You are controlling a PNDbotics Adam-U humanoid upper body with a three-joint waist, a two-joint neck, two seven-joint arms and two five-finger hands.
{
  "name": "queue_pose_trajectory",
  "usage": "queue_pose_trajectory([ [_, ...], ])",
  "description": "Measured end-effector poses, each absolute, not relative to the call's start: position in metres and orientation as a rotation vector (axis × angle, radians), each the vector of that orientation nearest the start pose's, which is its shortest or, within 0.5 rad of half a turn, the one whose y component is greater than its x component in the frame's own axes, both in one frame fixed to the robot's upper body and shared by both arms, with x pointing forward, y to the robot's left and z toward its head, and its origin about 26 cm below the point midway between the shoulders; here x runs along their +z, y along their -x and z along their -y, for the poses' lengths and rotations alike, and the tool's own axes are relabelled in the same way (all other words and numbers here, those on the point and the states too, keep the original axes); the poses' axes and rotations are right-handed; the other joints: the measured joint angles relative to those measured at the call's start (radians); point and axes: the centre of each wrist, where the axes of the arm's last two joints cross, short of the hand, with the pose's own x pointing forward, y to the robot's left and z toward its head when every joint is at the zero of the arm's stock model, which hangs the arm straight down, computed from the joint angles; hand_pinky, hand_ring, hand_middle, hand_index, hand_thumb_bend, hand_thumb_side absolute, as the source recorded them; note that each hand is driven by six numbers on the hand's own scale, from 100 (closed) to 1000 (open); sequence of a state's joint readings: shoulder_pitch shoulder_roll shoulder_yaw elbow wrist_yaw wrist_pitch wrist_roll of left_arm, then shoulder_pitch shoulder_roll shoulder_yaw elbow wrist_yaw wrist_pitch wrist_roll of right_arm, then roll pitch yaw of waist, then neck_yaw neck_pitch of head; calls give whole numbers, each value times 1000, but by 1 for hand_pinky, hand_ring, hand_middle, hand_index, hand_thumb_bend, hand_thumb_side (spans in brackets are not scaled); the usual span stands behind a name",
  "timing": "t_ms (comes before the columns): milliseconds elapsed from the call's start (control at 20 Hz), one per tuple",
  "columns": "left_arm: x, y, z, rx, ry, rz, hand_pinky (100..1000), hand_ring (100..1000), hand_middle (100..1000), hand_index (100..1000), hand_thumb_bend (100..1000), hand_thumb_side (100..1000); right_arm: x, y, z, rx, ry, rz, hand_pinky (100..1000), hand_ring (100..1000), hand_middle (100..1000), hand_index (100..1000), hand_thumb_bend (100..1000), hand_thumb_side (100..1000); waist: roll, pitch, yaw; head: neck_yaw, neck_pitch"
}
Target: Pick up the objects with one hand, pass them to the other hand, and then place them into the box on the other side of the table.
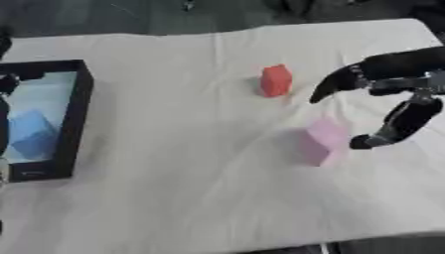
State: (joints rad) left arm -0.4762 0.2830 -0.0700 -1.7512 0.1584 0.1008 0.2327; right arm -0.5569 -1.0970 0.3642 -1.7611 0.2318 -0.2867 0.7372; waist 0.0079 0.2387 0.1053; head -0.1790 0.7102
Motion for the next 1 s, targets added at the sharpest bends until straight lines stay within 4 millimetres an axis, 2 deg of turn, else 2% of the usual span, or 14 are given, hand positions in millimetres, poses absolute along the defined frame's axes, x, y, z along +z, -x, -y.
queue_pose_trajectory([
  [250, 193, -353, -229, -68, -62, 2099, 659, 1000, 861, 809, 376, 737, 256, -355, 335, 2085, 382, 1188, 927, 944, 858, 915, 444, 238, 0, 0, 3, -3, 8],
  [400, 193, -353, -229, -61, -66, 2095, 651, 1000, 860, 807, 375, 738, 252, -364, 338, 2071, 355, 1156, 927, 940, 860, 914, 462, 223, 0, 0, 4, -5, 9],
  [600, 193, -353, -229, -56, -70, 2091, 648, 1000, 859, 806, 375, 739, 248, -366, 338, 2069, 354, 1154, 929, 937, 867, 917, 506, 219, 0, 0, 4, -4, 9],
  [850, 193, -353, -229, -52, -73, 2087, 645, 1000, 858, 804, 376, 737, 248, -363, 333, 2128, 429, 1175, 928, 928, 871, 917, 639, 199, 0, 0, 4, 0, 9],
  [1000, 193, -353, -229, -51, -74, 2086, 643, 1000, 857, 803, 375, 739, 245, -361, 329, 2169, 505, 1183, 923, 921, 868, 913, 643, 200, 0, 0, 5, 1, 9],
])
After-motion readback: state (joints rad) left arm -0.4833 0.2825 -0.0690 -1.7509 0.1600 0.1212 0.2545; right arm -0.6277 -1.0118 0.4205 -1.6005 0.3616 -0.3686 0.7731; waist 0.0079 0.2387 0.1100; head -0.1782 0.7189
